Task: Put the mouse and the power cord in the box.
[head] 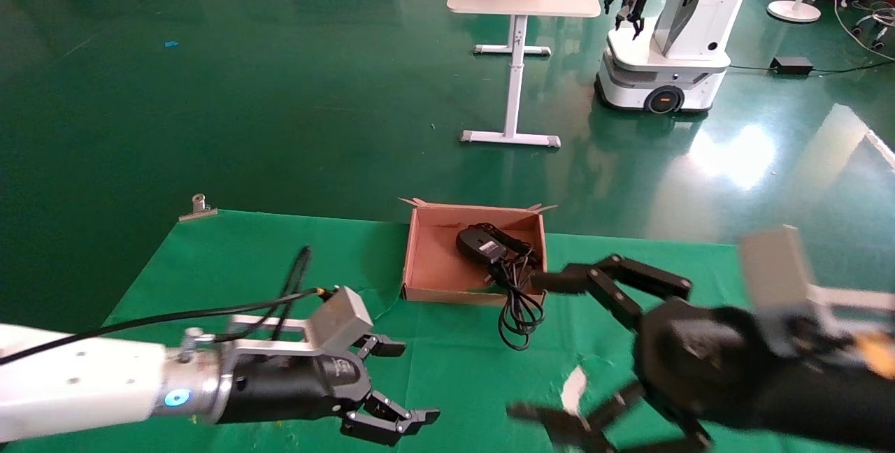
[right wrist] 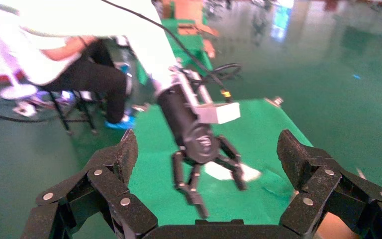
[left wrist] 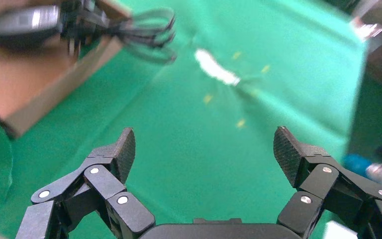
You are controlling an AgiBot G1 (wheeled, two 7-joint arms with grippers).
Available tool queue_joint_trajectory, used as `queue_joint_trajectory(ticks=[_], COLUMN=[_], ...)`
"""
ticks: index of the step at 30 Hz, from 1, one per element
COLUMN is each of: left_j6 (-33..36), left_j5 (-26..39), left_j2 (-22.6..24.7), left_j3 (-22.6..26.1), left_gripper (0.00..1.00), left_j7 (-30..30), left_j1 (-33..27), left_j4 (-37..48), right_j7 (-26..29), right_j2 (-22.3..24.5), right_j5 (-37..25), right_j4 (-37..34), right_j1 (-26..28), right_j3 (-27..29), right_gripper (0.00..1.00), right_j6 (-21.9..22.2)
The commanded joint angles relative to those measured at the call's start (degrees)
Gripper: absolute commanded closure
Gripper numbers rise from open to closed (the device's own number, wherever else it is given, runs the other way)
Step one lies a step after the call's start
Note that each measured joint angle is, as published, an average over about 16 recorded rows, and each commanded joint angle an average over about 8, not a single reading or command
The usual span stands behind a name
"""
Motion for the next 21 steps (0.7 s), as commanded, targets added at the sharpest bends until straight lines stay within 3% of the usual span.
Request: queue_joint_trajectory(ticks=[1,6,21], left_j6=[1.8,6.1,19.1], left_j5=[-2.5,-8.7,-27.2], left_j2=[-1.4,-4.8,-14.9], left_j3=[-2.5,-8.6,-26.7], left_gripper=[0.0,0.0,0.0], left_j7=[1.1,4.0,12.3], left_j1=[1.3,4.4,13.6], left_j4=[-1.3,-4.4,-13.6], right_j7=[0.8,1.5,1.5], right_j2=[1.6,3.3,3.4], right_j5=[2.7,5.5,5.6], right_j4=[1.9,4.0,4.0], right_j1=[-1.4,-2.9,-2.9], right_j3=[1.0,2.0,2.0], right_gripper=[0.0,0.0,0.0], right_j6=[-1.5,-3.0,-3.1])
